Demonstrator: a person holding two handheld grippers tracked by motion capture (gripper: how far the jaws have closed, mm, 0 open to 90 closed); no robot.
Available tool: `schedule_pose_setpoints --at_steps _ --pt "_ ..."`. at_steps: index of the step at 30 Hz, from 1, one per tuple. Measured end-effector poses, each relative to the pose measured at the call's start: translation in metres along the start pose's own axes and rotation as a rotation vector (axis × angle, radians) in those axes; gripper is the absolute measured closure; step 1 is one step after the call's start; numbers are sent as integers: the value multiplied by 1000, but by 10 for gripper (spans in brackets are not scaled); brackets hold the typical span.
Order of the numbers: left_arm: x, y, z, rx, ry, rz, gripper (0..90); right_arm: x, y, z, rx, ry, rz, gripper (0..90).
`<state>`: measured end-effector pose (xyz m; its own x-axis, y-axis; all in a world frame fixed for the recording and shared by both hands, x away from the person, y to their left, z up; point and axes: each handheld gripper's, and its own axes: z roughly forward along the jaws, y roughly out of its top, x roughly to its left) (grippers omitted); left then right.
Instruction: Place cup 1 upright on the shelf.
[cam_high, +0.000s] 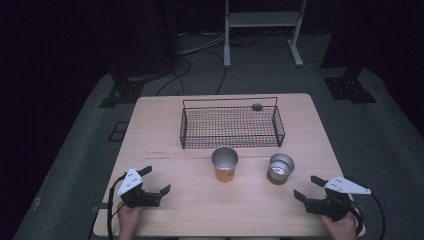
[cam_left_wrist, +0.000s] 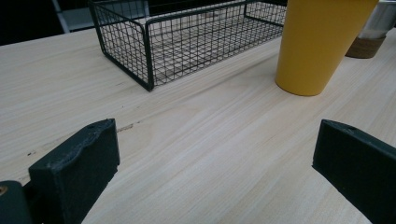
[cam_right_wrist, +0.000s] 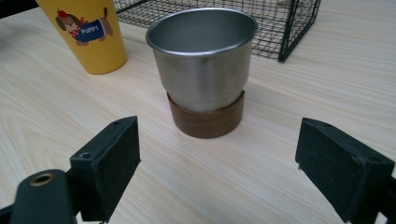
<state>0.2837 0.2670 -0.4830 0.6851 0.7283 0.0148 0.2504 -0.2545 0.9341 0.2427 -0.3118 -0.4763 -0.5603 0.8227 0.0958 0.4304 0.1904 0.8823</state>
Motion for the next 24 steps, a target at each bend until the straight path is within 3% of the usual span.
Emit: schedule_pose_setpoints --at_steps 17,24 --pt "-1 0 0 2 1 5 0 12 9 2 29 23 -48 98" --pt "-1 0 0 1 0 10 0 12 12 8 74 29 -57 82"
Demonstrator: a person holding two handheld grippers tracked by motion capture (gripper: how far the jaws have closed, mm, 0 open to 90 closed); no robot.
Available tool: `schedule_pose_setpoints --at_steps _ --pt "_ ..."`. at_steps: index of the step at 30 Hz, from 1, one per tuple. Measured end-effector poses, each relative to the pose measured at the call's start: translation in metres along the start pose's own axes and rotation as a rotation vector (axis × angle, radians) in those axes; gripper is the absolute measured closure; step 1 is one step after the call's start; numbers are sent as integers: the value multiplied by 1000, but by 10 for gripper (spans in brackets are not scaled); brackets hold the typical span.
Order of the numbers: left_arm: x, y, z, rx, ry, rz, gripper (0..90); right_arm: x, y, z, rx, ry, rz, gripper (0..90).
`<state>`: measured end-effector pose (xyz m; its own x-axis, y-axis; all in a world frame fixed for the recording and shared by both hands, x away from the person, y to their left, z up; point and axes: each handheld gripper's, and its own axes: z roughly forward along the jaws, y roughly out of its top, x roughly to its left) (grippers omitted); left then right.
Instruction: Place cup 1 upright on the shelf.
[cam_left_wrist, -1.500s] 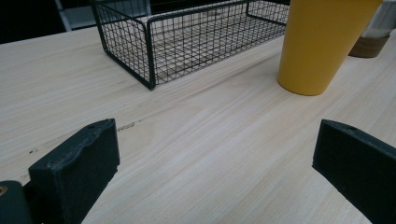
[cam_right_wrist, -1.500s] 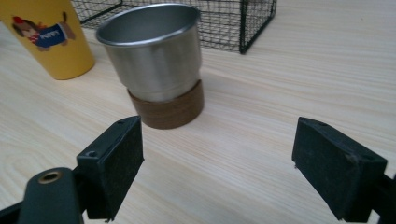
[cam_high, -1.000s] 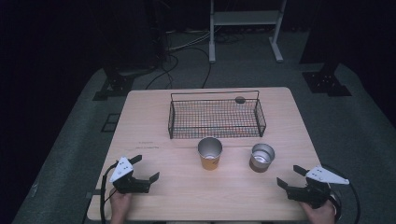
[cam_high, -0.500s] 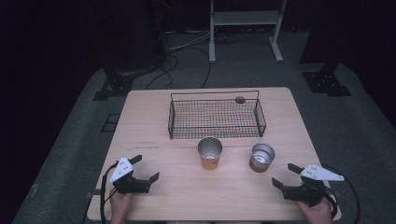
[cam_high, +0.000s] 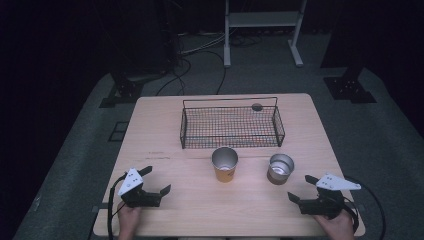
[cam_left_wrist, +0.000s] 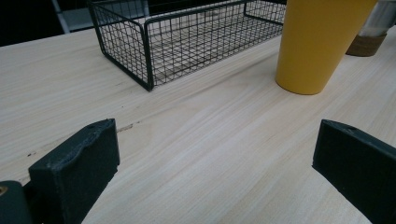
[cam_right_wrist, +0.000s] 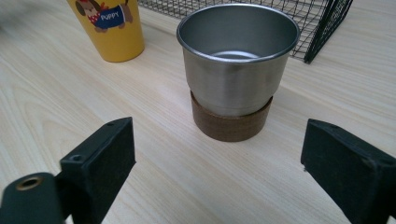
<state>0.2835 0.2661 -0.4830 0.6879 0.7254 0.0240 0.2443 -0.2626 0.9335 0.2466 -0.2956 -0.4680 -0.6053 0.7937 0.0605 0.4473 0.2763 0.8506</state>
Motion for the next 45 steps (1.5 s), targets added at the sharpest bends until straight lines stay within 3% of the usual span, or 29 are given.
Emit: schedule_pose_setpoints --at_steps 11,25,41,45 --pt "0 0 0 -1 0 0 0 5 11 13 28 -9 -18 21" --pt "0 0 -1 -5 -1 -3 0 0 26 30 76 -50 1 20" --pt "0 0 -1 -9 -1 -4 0 0 43 53 130 -103 -11 20" --pt "0 0 -1 -8 -1 -3 0 -1 46 57 116 -92 -5 20"
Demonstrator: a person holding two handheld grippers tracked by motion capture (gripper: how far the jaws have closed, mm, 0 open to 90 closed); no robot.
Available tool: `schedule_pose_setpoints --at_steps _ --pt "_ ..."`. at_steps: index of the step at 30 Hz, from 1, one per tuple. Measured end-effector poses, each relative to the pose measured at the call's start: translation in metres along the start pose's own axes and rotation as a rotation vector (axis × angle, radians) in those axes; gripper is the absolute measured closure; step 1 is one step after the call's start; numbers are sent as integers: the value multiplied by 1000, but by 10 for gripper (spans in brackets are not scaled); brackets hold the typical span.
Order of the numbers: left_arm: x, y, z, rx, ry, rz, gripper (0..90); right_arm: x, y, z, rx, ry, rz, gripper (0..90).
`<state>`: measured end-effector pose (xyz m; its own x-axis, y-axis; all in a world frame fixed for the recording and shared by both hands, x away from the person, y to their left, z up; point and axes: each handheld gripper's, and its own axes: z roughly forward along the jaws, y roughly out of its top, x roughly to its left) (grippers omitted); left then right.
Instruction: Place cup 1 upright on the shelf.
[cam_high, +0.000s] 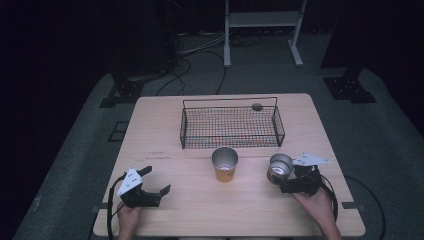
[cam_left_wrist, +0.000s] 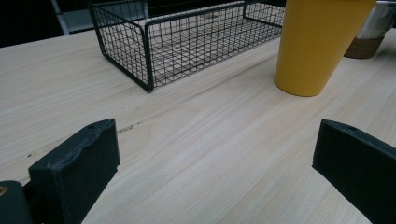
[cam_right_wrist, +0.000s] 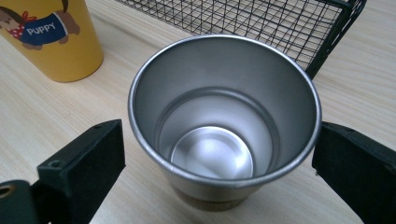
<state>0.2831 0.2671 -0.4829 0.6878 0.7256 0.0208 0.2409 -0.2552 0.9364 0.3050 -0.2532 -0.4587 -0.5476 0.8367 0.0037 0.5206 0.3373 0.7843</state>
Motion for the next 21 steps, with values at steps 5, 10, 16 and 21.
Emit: schedule_pose_setpoints --at_steps 5,10,16,21 --pt "0 0 0 0 0 -1 0 -1 0 5 14 -5 5 20" --pt "0 0 0 0 0 -2 0 -2 2 9 4 -5 4 20" --pt "0 0 0 2 1 -2 0 1 4 13 4 2 -5 20" --pt "0 0 0 2 1 -2 0 1 6 15 7 -6 -4 21"
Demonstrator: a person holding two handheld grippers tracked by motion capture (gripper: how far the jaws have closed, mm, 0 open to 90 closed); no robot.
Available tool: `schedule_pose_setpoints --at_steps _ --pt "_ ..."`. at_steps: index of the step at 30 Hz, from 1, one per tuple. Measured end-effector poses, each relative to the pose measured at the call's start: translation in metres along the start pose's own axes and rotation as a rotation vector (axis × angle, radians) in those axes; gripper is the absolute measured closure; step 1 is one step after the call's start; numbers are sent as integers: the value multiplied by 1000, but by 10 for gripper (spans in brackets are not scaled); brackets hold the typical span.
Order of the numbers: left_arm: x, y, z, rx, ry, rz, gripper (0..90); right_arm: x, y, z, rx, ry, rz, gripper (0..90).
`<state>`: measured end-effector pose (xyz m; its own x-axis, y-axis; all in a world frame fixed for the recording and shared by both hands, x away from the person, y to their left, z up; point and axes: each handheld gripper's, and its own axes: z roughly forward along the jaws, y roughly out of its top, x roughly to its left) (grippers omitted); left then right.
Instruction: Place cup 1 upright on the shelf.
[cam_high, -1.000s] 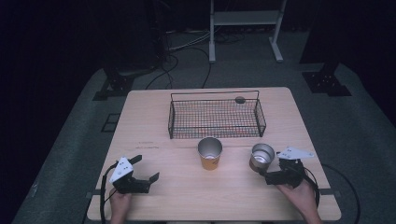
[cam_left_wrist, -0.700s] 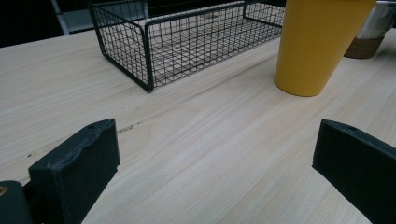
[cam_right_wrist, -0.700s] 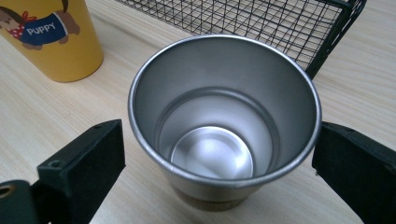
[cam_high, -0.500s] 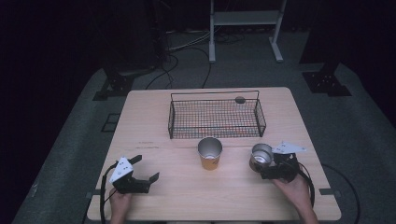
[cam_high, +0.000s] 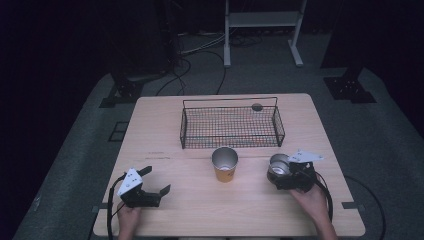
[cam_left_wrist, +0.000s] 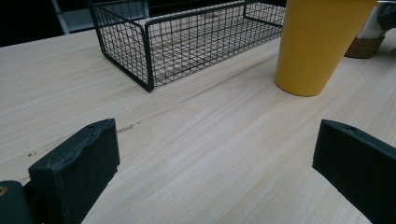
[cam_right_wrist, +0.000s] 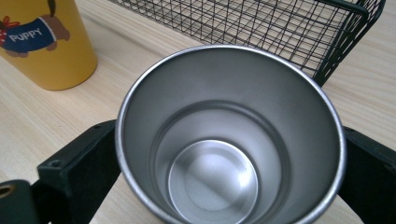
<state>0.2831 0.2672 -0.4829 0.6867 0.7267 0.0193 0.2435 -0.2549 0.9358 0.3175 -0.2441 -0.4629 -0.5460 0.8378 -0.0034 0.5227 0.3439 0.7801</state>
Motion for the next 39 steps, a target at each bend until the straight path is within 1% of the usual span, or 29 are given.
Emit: schedule_pose_setpoints --at_steps 1,2,3,4,5,14,18,19,24,25,30,39 --pt "0 0 0 -1 0 -1 0 0 2 0 7 -10 1 48" --pt "0 0 0 -1 0 -1 0 0 2 0 7 -10 1 48" --pt "0 0 0 -3 0 1 0 0 3 -1 1 -1 -1 98" --pt "0 0 0 -3 0 1 0 0 3 -1 1 -1 -1 98" --pt "0 0 0 -2 1 3 0 0 4 -1 3 -3 1 133" --pt "0 0 0 -3 -1 1 0 -1 5 -2 25 -3 -2 146" --pt "0 0 0 -3 0 0 0 -2 6 -4 27 6 10 148" --pt "0 0 0 -3 -1 0 0 -3 6 -5 23 12 20 149" --pt "0 0 0 -3 -1 1 0 -5 7 -8 23 26 24 150" --pt "0 0 0 -3 -1 1 0 -5 7 -9 31 26 19 151" --pt "0 0 0 -3 -1 2 0 -5 10 -13 36 29 13 152" --pt "0 0 0 -2 -1 3 0 -3 24 -20 30 43 -14 153"
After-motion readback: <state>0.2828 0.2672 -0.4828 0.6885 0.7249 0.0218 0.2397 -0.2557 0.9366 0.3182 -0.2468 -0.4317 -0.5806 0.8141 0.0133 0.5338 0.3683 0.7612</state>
